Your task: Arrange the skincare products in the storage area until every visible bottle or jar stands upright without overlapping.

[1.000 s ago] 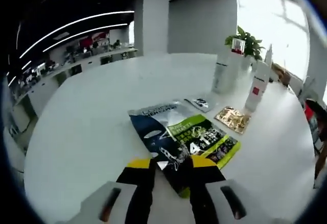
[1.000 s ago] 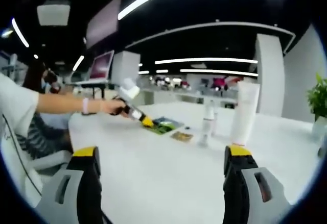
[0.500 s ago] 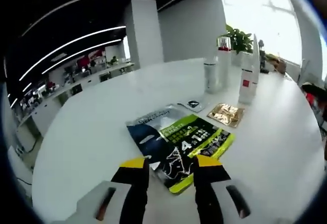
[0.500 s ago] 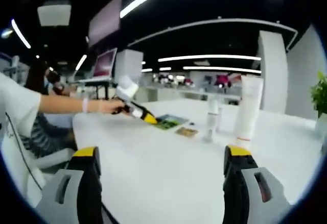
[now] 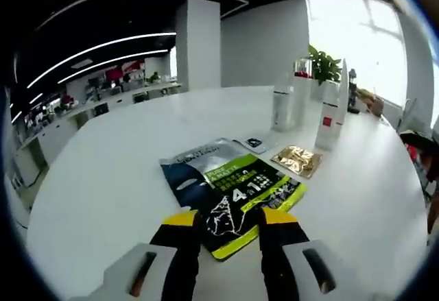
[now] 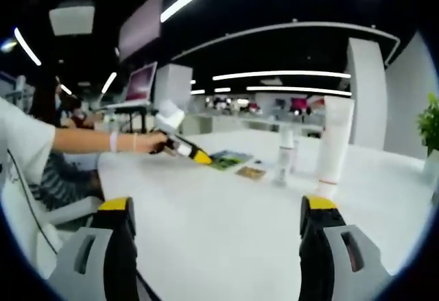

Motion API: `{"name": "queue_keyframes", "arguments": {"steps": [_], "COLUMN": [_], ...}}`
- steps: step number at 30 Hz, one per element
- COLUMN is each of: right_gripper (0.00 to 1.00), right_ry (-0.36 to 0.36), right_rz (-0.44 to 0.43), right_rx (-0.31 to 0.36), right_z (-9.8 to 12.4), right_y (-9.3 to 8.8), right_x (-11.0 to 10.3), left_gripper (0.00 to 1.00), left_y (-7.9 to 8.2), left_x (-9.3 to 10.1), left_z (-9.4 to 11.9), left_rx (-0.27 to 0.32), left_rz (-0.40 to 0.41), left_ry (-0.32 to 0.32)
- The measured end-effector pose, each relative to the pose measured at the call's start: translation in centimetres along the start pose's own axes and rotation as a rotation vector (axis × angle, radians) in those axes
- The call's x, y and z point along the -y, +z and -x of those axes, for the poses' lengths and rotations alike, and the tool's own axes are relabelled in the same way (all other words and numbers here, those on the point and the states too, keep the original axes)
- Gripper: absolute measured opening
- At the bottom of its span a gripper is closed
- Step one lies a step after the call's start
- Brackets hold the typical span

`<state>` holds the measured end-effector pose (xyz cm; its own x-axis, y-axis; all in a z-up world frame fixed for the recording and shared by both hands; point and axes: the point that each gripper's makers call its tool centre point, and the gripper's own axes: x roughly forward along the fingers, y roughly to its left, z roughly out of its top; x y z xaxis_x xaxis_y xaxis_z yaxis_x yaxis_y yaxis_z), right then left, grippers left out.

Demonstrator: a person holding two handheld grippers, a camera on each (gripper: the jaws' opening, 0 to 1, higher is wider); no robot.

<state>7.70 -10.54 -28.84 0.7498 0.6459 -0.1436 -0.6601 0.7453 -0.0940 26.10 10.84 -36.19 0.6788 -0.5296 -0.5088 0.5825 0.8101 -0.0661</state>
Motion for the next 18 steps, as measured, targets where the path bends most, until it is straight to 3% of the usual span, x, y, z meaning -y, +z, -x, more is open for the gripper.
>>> {"name": "queue_keyframes", "arguments": {"steps": [10, 15, 18], "right_gripper": [1.00, 1.00, 1.00], "right_ry": [0.003, 0.001, 0.005], "right_rz": [0.004, 0.005, 0.006], "right_rx": [0.007, 0.006, 0.009], "right_z": [-0.2, -0.2, -0.2], "right_y": [0.3, 0.3, 0.4], "right_x": [-0.2, -0.2, -0.4], "left_gripper": [0.35, 0.36, 0.42], "left_y": [1.3, 1.3, 1.3], "left_x": [-1.8, -1.6, -1.3], "left_z": [-1.7, -1.7, -1.6], "left_rx": [0.039, 0.052, 0.060], "left_rz": [0.052, 0.045, 0.044], "left_ry": [0.015, 0.038, 0.033]}}
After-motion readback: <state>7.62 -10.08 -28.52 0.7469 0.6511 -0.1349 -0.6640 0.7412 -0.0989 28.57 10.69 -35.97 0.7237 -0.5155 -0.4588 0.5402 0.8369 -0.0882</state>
